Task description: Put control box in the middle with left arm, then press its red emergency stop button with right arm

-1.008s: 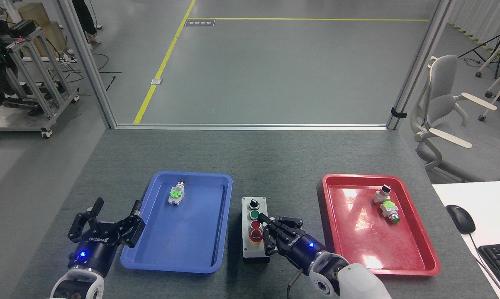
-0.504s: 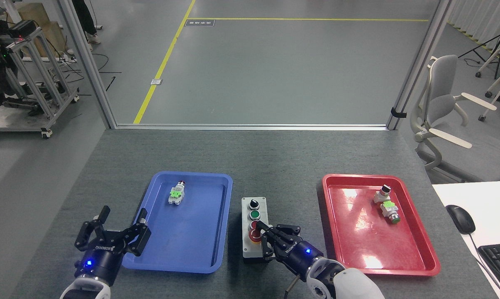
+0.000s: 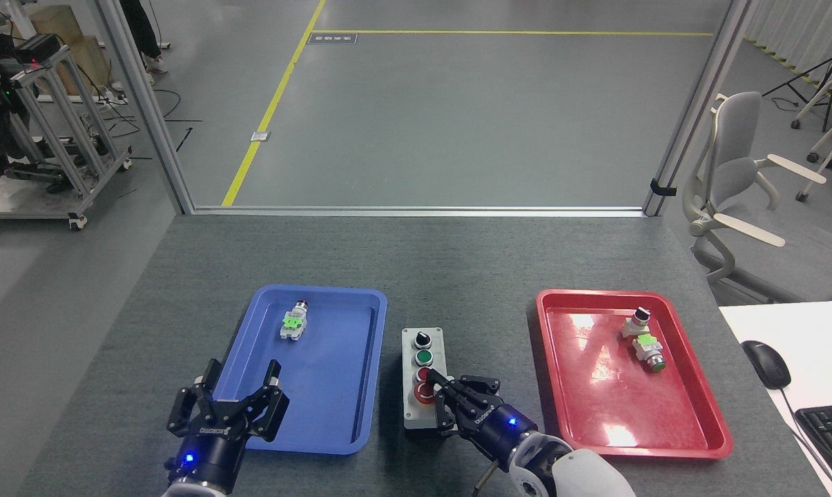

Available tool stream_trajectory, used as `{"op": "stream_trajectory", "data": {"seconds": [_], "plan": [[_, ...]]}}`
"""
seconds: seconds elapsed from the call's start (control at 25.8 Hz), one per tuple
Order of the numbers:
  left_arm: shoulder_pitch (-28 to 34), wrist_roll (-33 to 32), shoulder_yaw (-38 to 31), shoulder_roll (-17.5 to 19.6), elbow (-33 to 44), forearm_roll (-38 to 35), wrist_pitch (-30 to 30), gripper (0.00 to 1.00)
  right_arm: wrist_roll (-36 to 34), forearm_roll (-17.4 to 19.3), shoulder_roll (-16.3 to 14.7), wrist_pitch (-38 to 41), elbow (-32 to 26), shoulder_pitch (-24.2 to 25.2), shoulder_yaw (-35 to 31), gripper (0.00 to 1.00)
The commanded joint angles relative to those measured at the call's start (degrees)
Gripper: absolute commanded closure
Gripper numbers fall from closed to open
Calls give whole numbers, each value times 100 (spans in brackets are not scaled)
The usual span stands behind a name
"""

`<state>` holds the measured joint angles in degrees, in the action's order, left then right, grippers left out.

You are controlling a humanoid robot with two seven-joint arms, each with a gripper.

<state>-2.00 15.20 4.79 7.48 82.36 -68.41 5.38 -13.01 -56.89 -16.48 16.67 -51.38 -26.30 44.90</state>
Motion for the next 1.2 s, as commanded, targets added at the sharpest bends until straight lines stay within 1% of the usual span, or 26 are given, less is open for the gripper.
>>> {"op": "stream_trajectory", "data": {"seconds": [0.0,0.04,0.08,0.12,0.23,0.27,0.35,0.43,0.54,0.62,0.74,0.81,1.01,1.16], "plan": [[-116,9,4,-247,-150,-137,-45,1,237,56,4,-84,-12,-68,-25,84],[-108,9,4,-247,-150,-172,-37,1,220,64,4,-172,-56,-147,-60,55],[-108,-35,4,-256,-142,-163,-10,0,202,73,-4,-278,-91,-279,-235,3],[-99,-62,4,-274,-133,-172,-2,0,202,82,-22,-295,-196,-314,-543,1],[-99,-114,4,-274,-133,-163,-2,0,202,82,-119,-313,-601,-314,-1624,0],[-99,-141,-4,-283,-142,-163,-2,0,202,82,-206,-322,-715,-296,-1958,0],[-99,-167,-4,-283,-142,-163,-2,0,202,73,-488,-313,-812,-261,-2468,0],[-99,-167,-4,-291,-142,-163,-2,0,202,73,-760,-278,-829,-42,-3066,0],[-99,-141,-4,-291,-142,-172,-45,0,202,73,-918,-234,-821,512,-4059,0],[-108,-88,-4,-283,-150,-172,-54,0,211,64,-1024,-85,-821,811,-4481,0],[-108,-105,-4,-256,-150,-172,-63,0,211,29,-1077,153,-838,1206,-4885,0],[-108,-114,-4,-247,-150,-181,-63,0,202,20,-1068,153,-908,1373,-4920,0],[-90,-79,-22,-239,-159,-172,-63,0,202,29,-1059,162,-1049,1444,-4920,0],[-99,-395,-48,-283,-150,-181,-63,0,185,29,-1033,188,-1084,1496,-4920,0]]}}
